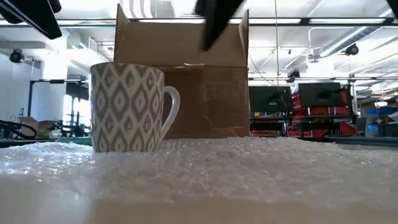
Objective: Wrap mug
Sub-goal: Wrap the gray mug with transparent bubble wrap
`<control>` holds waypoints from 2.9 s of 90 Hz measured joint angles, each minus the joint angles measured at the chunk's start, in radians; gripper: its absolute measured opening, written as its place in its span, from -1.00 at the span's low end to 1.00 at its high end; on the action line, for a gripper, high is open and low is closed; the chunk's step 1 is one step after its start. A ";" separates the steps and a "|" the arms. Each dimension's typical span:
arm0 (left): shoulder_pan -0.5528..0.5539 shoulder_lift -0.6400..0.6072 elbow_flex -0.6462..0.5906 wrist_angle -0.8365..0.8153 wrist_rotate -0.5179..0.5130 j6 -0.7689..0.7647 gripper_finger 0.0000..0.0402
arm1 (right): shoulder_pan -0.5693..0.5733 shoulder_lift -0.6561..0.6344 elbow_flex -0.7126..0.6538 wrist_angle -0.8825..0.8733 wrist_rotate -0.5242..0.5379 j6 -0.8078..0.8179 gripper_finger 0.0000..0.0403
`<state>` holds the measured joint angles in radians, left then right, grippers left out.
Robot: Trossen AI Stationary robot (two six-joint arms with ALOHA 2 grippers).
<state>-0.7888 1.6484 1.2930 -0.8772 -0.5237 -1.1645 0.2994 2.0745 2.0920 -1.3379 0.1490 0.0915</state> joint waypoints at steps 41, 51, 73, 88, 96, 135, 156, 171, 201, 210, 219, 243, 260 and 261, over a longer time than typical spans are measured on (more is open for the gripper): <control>-0.075 0.001 -0.109 0.044 0.003 -0.177 -0.90 | 0.168 -0.345 -0.830 0.271 0.007 0.314 -0.11; -0.078 0.001 -0.159 0.075 0.004 -0.184 -0.90 | 0.181 -0.390 -0.984 0.357 -0.001 0.364 -0.15; -0.077 0.002 -0.223 0.135 0.003 -0.182 -0.90 | 0.180 -0.391 -1.154 0.564 -0.101 0.406 -0.26; -0.077 0.002 -0.230 0.134 -0.004 -0.181 -0.90 | 0.180 -0.392 -1.161 0.749 -0.096 0.391 -0.35; -0.077 0.002 -0.230 0.134 -0.024 -0.177 -0.90 | 0.180 -0.393 -1.162 0.864 -0.075 0.347 -0.40; -0.075 0.002 -0.230 0.140 -0.041 -0.154 -0.90 | 0.112 -0.371 -1.163 1.275 -0.016 0.236 -0.98; -0.075 0.002 -0.230 0.143 -0.043 -0.154 -0.90 | 0.108 -0.378 -1.045 1.278 -0.018 0.119 -1.00; -0.075 0.002 -0.230 0.143 -0.044 -0.154 -0.90 | 0.108 -0.376 -0.927 1.275 -0.017 0.015 -1.00; -0.075 0.002 -0.230 0.145 -0.046 -0.154 -0.90 | 0.108 -0.373 -0.822 1.045 -0.018 -0.044 -1.00; -0.075 0.002 -0.230 0.150 -0.046 -0.154 -0.90 | 0.107 -0.373 -0.808 0.899 -0.018 -0.041 -1.00; -0.075 0.002 -0.230 0.152 -0.046 -0.154 -0.90 | 0.109 -0.372 -0.813 0.786 -0.018 -0.021 -0.98; -0.075 0.002 -0.230 0.161 -0.046 -0.154 -0.90 | 0.161 -0.371 -0.873 0.643 -0.023 0.033 -0.54; -0.075 0.002 -0.230 0.167 -0.046 -0.154 -0.90 | 0.160 -0.362 -0.875 0.751 -0.018 0.020 -0.28; -0.075 0.002 -0.230 0.169 -0.046 -0.154 -0.90 | 0.160 -0.362 -0.875 0.753 -0.018 0.020 -0.27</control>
<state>-0.8639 1.6501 1.0634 -0.7078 -0.5694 -1.3182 0.4595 1.7125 1.2171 -0.5848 0.1306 0.1116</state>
